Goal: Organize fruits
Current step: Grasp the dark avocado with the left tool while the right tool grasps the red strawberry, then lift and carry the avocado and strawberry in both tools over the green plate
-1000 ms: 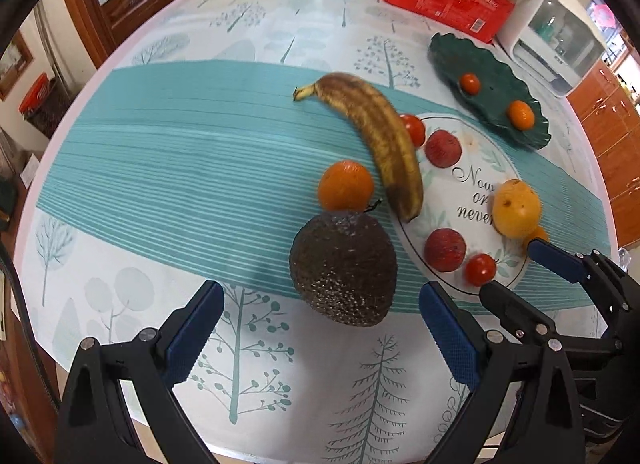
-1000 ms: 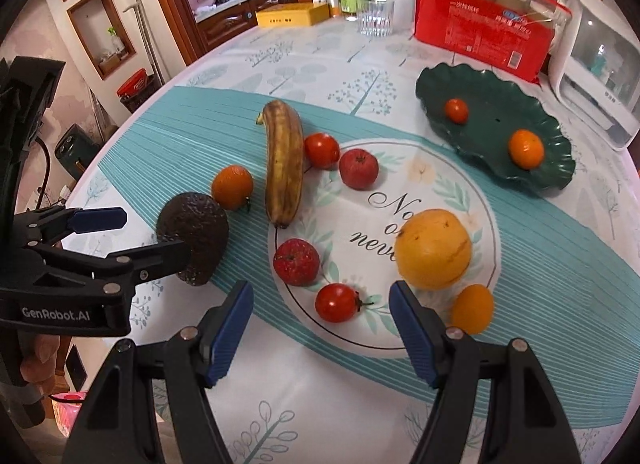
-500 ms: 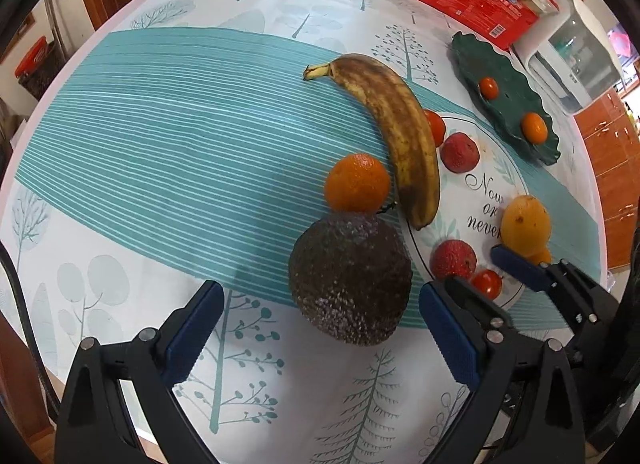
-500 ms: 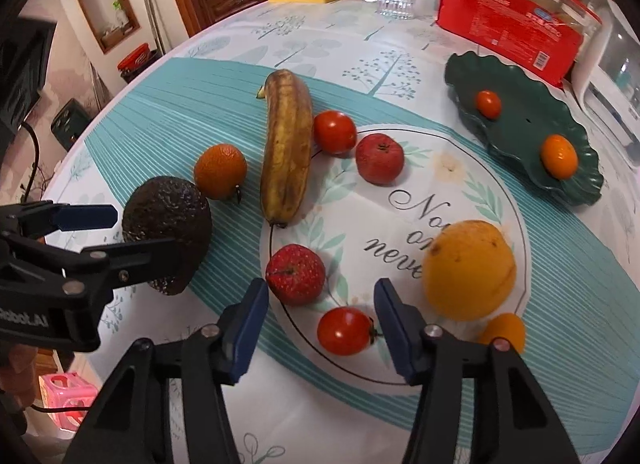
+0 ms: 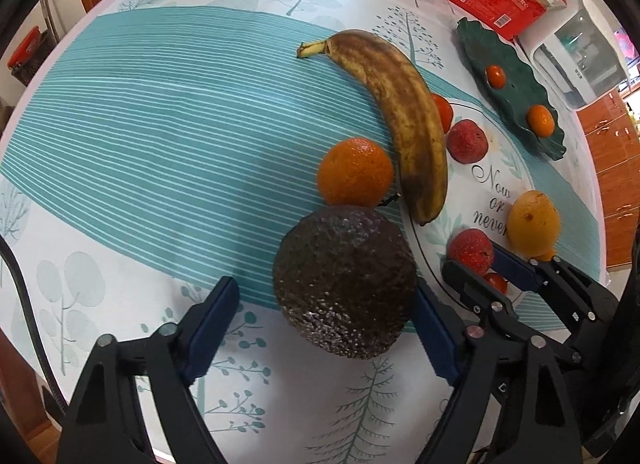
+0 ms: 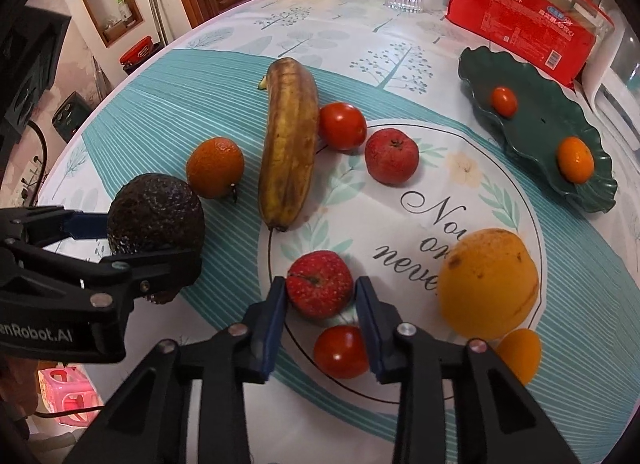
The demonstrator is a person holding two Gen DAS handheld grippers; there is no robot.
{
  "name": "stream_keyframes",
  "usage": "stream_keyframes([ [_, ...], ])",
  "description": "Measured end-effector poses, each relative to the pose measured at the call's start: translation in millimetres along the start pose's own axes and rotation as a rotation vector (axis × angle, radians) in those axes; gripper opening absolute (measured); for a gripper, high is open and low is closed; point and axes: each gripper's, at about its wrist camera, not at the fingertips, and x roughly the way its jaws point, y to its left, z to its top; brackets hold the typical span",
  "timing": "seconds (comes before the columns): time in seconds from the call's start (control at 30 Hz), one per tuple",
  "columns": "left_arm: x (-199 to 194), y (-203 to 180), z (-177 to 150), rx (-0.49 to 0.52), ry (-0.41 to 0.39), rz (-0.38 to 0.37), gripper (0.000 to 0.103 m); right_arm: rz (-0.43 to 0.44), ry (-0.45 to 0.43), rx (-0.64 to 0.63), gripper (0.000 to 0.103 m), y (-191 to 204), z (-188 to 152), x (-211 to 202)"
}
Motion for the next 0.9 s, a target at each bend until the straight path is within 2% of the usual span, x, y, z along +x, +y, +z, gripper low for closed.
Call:
stream_keyframes([
  [0.17, 1, -7, 0, 0.024, -0.005, -0.038, 0.062, -0.005, -0.003, -0.001, 0.033, 1, 0, 0],
  [0.9, -11, -5, -18, 0.059, 0.03, 0.026, 0.061, 0.031, -0.026, 0.049, 0.032, 3, -1, -20],
])
